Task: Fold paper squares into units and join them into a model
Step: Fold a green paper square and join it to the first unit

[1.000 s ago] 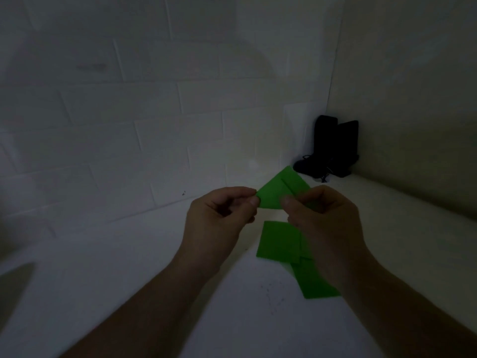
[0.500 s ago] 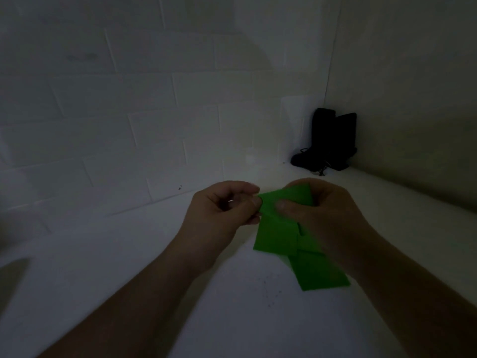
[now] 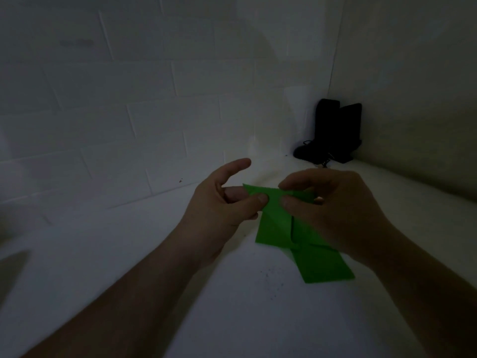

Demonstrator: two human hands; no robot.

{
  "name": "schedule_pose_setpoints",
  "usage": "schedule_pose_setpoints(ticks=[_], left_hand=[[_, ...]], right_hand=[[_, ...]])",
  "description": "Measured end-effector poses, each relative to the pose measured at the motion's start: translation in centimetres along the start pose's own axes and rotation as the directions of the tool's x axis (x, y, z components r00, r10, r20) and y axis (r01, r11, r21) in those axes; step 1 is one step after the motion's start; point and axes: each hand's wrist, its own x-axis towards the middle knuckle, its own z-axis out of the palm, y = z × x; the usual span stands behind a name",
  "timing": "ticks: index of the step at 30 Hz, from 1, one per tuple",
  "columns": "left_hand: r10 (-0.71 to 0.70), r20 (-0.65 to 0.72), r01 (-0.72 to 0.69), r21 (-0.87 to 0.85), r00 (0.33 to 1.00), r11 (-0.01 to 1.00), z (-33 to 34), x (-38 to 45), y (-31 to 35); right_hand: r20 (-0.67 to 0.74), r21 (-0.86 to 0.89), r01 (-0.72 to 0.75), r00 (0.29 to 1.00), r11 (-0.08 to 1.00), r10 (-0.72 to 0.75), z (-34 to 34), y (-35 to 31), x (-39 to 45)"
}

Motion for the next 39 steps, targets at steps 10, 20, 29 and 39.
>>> schedule_pose_setpoints(ticks=[10,20,29,39], left_hand=[[0.048,0.033,-0.047,-0.052,0.998,0.998,0.2,-0.1,-0.2],[0.045,-0.077,-0.046,-0.011,0.996,0.999,-0.1,0.1,-0.1],[0.053,-0.128,-0.051,0.013,0.99,0.999,-0.2,0.3,-0.2],[-0.067,-0.146,0.045,-0.146,0.987,0.988,-0.2,0.5,0.0]], right_hand=[[0.022,0.13,-0.118,0.993,0.984,0.116,0.2,0.6,0.3],[0.019,0.129,-0.135,0.991,0.982,0.133,0.0,1.1,0.4],[0.007,0.111,-0.113,0.994,0.987,0.113,0.0,1.4,0.5],[0.01,0.146,-0.124,0.992,0.981,0.124,0.0,1.5,0.5]])
